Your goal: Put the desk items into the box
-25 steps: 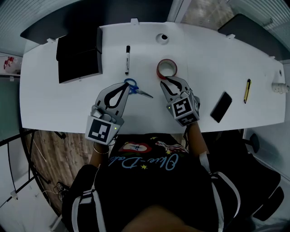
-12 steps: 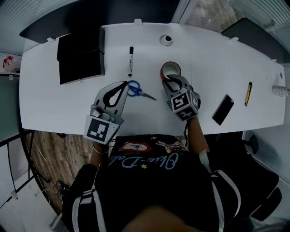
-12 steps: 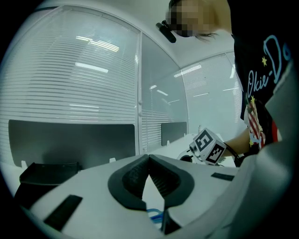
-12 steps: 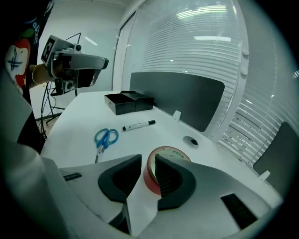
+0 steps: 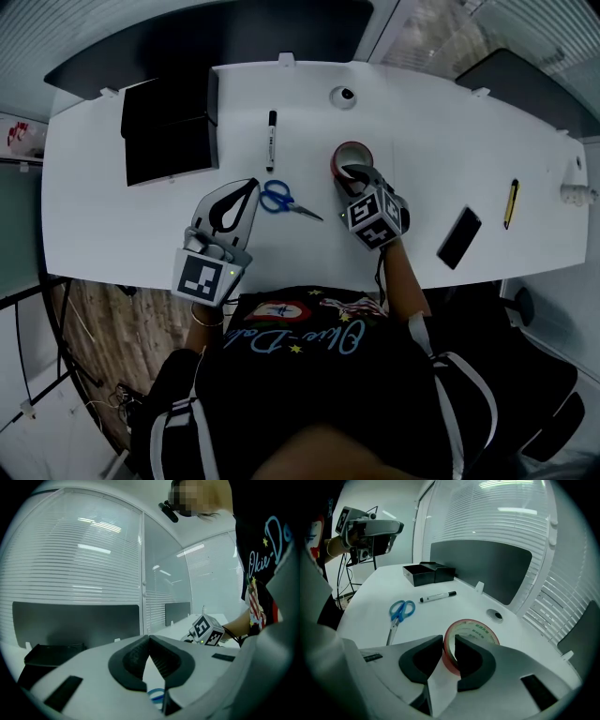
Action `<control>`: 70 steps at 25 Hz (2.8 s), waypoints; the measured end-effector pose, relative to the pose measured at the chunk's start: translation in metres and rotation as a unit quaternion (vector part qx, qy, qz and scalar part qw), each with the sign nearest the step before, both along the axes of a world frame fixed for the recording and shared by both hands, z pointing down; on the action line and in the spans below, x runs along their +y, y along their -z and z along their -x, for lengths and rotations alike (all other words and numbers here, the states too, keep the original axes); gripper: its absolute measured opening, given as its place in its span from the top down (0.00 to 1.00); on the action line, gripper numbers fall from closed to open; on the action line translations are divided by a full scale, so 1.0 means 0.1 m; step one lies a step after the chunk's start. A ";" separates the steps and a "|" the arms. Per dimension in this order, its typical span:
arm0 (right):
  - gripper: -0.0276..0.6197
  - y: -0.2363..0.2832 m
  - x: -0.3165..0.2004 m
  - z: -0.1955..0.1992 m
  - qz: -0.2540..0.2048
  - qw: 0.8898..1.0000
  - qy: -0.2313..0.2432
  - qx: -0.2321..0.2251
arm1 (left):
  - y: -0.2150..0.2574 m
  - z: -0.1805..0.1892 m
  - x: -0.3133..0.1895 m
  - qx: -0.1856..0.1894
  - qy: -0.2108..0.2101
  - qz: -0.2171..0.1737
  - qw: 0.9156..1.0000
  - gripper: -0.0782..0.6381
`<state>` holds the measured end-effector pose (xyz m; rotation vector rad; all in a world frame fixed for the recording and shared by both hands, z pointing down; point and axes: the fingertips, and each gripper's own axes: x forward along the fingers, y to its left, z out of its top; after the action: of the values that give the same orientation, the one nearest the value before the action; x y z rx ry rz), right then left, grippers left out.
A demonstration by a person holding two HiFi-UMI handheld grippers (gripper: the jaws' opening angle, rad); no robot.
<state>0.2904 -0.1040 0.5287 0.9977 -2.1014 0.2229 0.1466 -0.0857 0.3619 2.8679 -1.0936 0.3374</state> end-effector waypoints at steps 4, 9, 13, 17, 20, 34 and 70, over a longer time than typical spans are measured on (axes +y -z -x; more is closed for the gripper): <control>0.85 0.00 -0.02 0.01 0.002 1.000 -0.001 0.001 | -0.02 -0.01 -0.02 -0.003 0.003 0.003 1.000 0.89; 0.88 0.02 0.01 -0.01 0.003 1.000 -0.009 -0.002 | 0.01 -0.08 0.03 -0.009 -0.009 0.001 1.000 0.89; 0.88 0.12 0.05 -0.05 -0.018 0.999 -0.022 -0.014 | 0.07 -0.09 0.06 -0.005 -0.013 -0.004 1.000 0.89; 0.88 0.19 0.09 -0.08 -0.027 0.999 -0.031 -0.023 | 0.07 -0.12 0.08 -0.011 -0.016 -0.006 1.000 0.89; 0.88 0.24 0.15 -0.11 -0.030 0.998 -0.037 -0.028 | 0.05 -0.14 0.12 -0.019 -0.014 -0.004 1.000 0.89; 0.88 0.48 0.30 -0.26 -0.057 0.996 -0.054 -0.042 | 0.13 -0.22 0.28 -0.011 -0.013 -0.006 1.000 0.89; 0.88 0.83 0.93 -0.18 -0.091 0.993 -0.014 -0.072 | 0.31 0.02 1.04 -0.012 0.065 -0.040 0.997 0.89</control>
<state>0.3079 -0.0107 0.4457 1.1492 -2.2714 0.1228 0.1441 0.0186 0.3307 2.8491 -1.3193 0.3284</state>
